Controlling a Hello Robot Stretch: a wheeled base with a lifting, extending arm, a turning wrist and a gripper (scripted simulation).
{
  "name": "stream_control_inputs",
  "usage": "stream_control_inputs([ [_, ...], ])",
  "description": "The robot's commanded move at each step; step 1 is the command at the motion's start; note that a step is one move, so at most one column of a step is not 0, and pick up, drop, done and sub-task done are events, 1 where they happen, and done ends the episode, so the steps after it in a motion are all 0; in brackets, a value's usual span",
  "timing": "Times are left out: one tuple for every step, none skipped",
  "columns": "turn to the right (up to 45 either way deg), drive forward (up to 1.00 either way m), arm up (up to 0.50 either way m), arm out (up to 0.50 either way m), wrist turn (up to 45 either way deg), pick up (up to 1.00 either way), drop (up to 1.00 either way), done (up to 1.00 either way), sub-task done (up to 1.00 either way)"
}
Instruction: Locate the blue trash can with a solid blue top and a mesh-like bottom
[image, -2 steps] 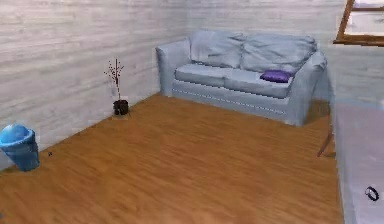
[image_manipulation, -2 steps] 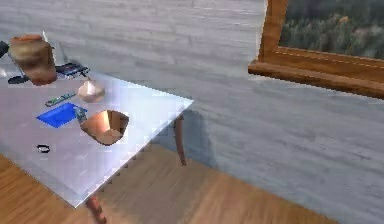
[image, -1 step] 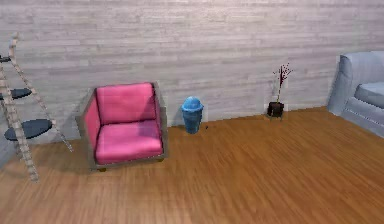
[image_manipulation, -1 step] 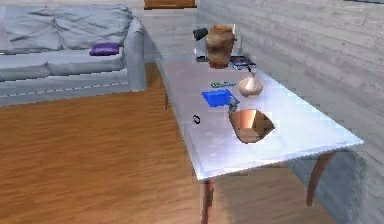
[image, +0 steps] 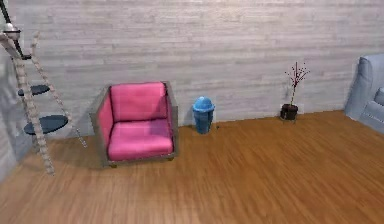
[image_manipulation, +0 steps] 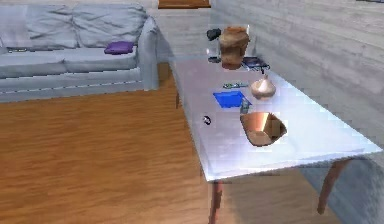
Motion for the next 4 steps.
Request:
stream_control_inputs([
  [0.0, 1.00, 0.00, 0.00, 0.0, 0.00, 0.00, 0.00, 0.00],
  [-6.0, 0.00, 0.00, 0.00, 0.0, 0.00, 0.00, 0.00, 0.00],
  [0.0, 0.40, 0.00, 0.00, 0.0, 0.00, 0.00, 0.00, 0.00],
  [18.0, 0.00, 0.00, 0.00, 0.0, 0.00, 0.00, 0.00, 0.00],
])
